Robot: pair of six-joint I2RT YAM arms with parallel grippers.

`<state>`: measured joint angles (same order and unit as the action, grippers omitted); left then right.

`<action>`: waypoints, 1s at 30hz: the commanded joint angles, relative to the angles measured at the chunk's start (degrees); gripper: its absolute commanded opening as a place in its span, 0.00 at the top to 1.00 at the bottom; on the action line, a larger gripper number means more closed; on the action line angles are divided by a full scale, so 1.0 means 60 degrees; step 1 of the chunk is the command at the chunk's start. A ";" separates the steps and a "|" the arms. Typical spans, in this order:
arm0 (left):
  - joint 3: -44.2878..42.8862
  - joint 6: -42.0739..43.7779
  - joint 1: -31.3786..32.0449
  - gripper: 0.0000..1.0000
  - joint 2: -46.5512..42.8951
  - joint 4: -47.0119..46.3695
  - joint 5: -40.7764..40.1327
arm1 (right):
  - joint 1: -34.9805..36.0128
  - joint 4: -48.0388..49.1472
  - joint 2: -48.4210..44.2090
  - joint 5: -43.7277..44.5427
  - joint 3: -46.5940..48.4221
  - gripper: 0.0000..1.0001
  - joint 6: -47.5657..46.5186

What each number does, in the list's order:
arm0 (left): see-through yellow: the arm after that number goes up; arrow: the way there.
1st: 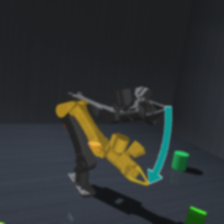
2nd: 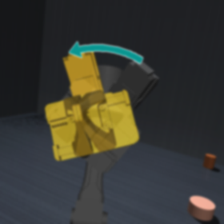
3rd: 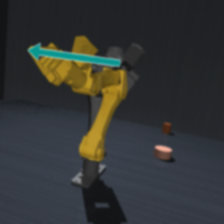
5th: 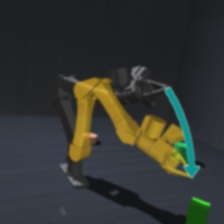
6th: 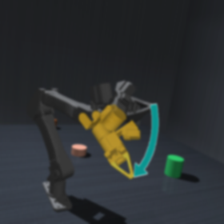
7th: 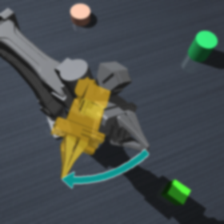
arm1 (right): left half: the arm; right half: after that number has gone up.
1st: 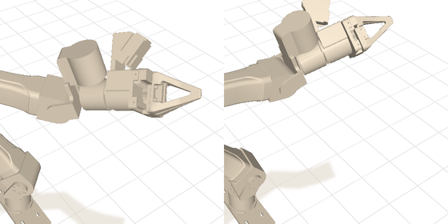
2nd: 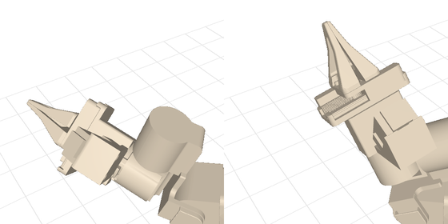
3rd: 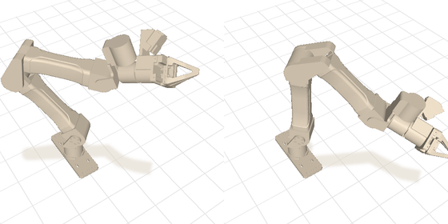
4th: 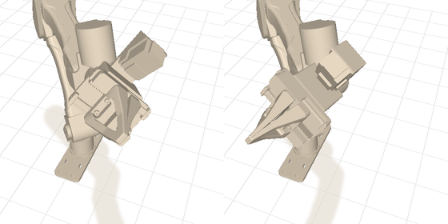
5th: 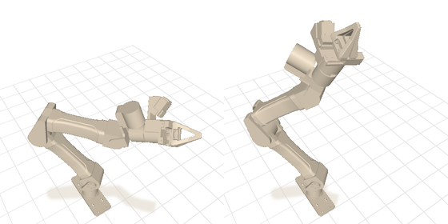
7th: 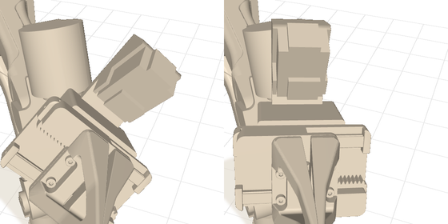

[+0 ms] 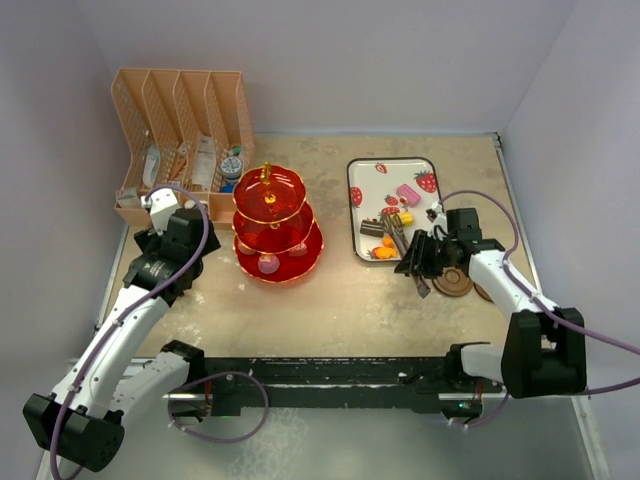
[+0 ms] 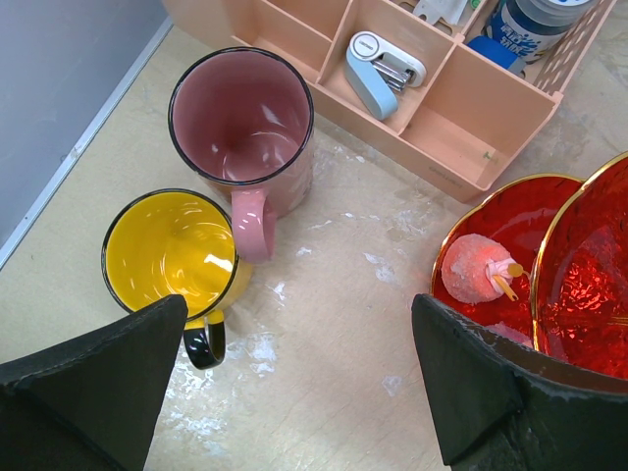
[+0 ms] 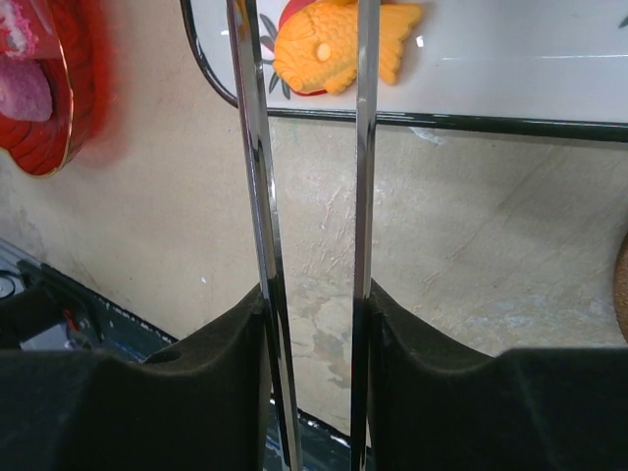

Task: Serve the afternoon tea
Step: Pick up the desert from the tray.

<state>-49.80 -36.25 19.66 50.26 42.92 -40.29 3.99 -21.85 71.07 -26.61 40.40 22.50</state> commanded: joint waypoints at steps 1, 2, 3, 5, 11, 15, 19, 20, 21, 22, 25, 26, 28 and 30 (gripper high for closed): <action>-0.0111 0.0124 0.0057 0.06 -0.0017 -0.0253 -0.0062 | -0.0035 0.0365 0.0267 -0.1036 0.0059 0.62 -0.0560; -0.0121 0.0124 0.0061 0.06 -0.0015 -0.0261 -0.0059 | -0.0035 0.0377 0.0277 -0.1118 0.0066 0.62 -0.0548; -0.0132 0.0124 0.0055 0.06 -0.0016 -0.0254 -0.0062 | -0.0035 0.0375 0.0278 -0.1223 0.0073 0.62 -0.0532; -0.0137 0.0124 0.0063 0.06 -0.0003 -0.0254 -0.0067 | -0.0035 0.0353 0.0367 -0.1222 0.0115 0.62 -0.0527; -0.0122 0.0124 0.0050 0.06 -0.0009 -0.0259 -0.0067 | -0.0035 0.0560 0.0667 -0.1284 0.0147 0.62 -0.0500; -0.0137 0.0127 0.0063 0.06 0.0025 -0.0254 -0.0067 | -0.0035 0.0676 0.0998 -0.1292 0.0273 0.60 -0.0520; -0.0115 0.0125 0.0062 0.06 0.0024 -0.0253 -0.0067 | -0.0035 0.0738 0.1309 -0.1334 0.0417 0.58 -0.0643; -0.0118 0.0124 0.0063 0.06 0.0029 -0.0253 -0.0067 | -0.0035 0.0740 0.1341 -0.1349 0.0430 0.58 -0.0657; -0.0124 0.0124 0.0063 0.06 0.0037 -0.0251 -0.0067 | -0.0035 0.0742 0.1352 -0.1351 0.0426 0.58 -0.0659; -0.0132 0.0125 0.0054 0.06 0.0041 -0.0253 -0.0067 | -0.0035 0.0755 0.1341 -0.1364 0.0422 0.58 -0.0652; -0.0130 0.0135 0.0050 0.06 0.0040 -0.0257 -0.0067 | -0.0035 0.0763 0.1272 -0.1428 0.0396 0.59 -0.0674; -0.0125 0.0125 0.0052 0.06 0.0058 -0.0254 -0.0067 | -0.0035 0.0800 0.1232 -0.1527 0.0365 0.60 -0.0674; -0.0125 0.0131 0.0057 0.06 0.0066 -0.0257 -0.0041 | -0.0035 0.0822 0.1194 -0.1714 0.0355 0.61 -0.0649; -0.0119 0.0138 0.0054 0.06 0.0075 -0.0268 -0.0037 | -0.0035 0.0795 0.1207 -0.1891 0.0400 0.62 -0.0663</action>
<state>-49.80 -36.23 19.66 50.68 42.92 -40.29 3.99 -18.02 79.59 -33.93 40.49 19.49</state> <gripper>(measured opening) 0.940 0.391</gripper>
